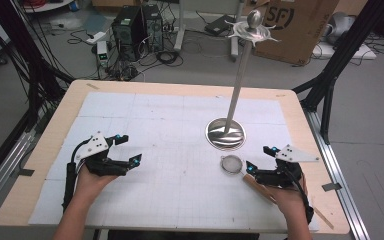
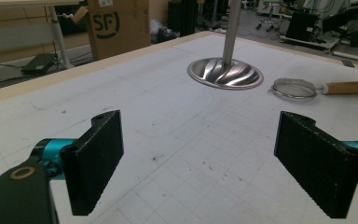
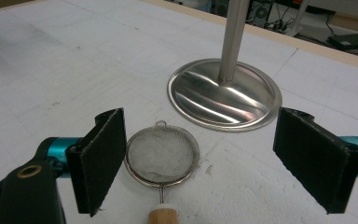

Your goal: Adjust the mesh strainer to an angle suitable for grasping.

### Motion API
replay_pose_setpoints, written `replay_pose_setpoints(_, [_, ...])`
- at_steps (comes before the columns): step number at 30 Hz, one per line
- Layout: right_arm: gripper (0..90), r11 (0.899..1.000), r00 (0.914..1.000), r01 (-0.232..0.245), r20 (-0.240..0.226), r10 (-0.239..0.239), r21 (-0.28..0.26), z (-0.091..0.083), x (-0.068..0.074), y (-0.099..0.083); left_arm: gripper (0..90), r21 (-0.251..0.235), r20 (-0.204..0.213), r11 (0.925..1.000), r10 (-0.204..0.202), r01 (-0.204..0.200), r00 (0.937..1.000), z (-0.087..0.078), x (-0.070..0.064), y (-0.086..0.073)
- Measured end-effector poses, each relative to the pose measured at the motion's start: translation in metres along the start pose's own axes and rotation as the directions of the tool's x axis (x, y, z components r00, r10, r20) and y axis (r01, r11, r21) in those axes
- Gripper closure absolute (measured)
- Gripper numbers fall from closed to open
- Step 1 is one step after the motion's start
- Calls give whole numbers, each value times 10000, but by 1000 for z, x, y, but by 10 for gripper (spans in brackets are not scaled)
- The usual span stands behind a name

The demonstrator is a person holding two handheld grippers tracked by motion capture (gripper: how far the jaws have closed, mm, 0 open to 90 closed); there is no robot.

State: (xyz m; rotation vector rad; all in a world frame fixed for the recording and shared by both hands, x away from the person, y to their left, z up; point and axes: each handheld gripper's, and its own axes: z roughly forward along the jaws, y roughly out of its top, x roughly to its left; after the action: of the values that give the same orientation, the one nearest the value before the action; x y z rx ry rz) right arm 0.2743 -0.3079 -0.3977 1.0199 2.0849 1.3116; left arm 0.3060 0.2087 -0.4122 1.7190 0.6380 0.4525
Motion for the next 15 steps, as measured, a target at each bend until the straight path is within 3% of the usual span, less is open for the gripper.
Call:
replay_pose_setpoints(6, [165,9998,10000,-58,-25,58,167,0,-2,-2,161,-26,-10,10000,-15,15,10000,0,0,1])
replay_pose_setpoints(15, [220,9959,9993,335,-189,-320,835,0,1,-3,162,49,39,10000,52,-52,10000,3,-2,1])
